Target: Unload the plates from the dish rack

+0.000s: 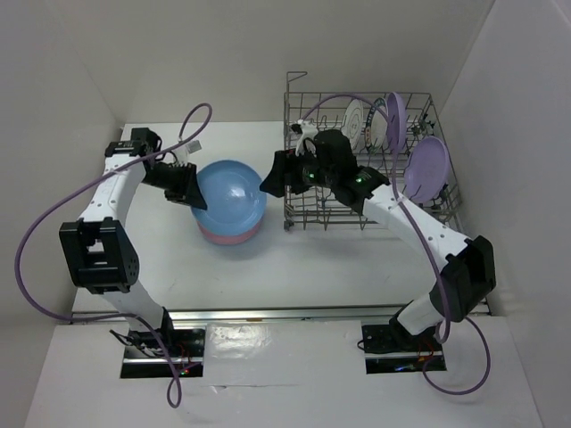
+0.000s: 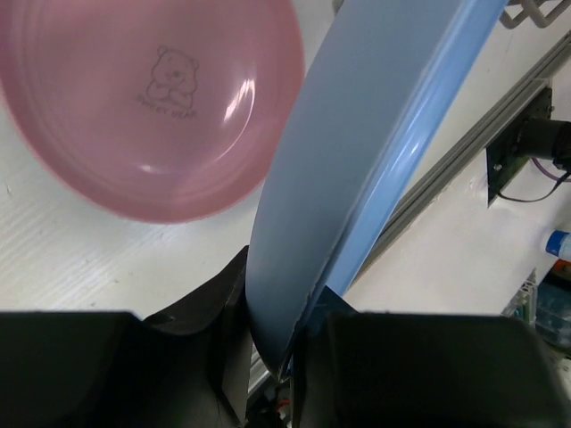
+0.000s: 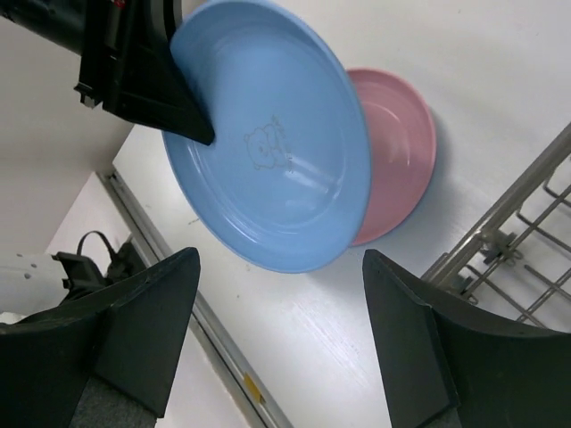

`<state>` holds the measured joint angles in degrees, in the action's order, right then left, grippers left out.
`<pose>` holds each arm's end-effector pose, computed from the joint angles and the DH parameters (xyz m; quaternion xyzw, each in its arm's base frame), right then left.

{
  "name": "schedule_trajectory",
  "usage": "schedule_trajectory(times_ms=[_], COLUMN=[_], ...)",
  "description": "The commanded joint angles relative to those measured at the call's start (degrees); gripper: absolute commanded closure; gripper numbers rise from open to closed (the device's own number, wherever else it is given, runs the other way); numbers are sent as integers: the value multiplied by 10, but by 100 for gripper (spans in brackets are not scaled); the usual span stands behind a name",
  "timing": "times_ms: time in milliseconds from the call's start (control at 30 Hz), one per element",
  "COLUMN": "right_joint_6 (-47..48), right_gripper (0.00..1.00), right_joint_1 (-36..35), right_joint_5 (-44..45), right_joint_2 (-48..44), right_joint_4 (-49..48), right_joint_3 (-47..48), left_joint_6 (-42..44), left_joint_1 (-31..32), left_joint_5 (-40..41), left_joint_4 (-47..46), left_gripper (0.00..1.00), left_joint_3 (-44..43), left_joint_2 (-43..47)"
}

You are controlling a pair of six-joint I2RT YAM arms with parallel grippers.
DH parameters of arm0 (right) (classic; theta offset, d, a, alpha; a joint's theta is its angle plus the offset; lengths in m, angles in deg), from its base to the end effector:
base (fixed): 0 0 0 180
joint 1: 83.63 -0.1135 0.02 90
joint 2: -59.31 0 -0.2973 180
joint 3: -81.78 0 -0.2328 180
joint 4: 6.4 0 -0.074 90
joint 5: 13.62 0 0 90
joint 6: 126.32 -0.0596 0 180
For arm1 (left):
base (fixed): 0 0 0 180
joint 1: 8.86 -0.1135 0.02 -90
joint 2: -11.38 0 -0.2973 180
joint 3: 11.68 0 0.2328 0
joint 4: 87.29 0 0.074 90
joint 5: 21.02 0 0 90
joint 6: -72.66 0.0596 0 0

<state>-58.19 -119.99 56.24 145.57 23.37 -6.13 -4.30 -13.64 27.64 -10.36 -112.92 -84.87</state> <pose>0.2705 0.2246 0.3811 -0.1986 0.8069 0.3892 0.3975 0.3233 -0.0125 0.3164 0.1218 0.9176 -0.3217 0.1991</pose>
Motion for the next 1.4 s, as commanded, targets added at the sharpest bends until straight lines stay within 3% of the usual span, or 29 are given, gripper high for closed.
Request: schedule_trajectory(times_ms=[0, 233, 433, 633, 733, 1133, 1367], right_joint_6=[18, 39, 55, 55, 55, 55, 60], right_gripper=[19, 19, 19, 19, 19, 19, 19], right_joint_1=[-1, -1, -1, -1, -1, -1, -1], right_joint_5=[43, 64, 91, 91, 91, 85, 97], right_joint_2=[-44, -71, -96, -115, -115, -120, -120], right_joint_4=[13, 43, 71, 71, 77, 77, 99], right_joint_3=[37, 93, 104, 82, 82, 94, 106], left_joint_6=[51, 53, 47, 30, 25, 7, 7], left_joint_1=[-19, -19, -14, 6, 12, 28, 47], left_joint_5=[-28, 94, 72, 113, 120, 218, 253], left_joint_4=[58, 45, 53, 38, 38, 5, 5], left_gripper=[100, 100, 100, 99, 90, 27, 24], left_joint_3=[-47, -32, -55, -74, -79, -91, -103], left_joint_2=[-8, -80, -141, -156, -169, -175, -158])
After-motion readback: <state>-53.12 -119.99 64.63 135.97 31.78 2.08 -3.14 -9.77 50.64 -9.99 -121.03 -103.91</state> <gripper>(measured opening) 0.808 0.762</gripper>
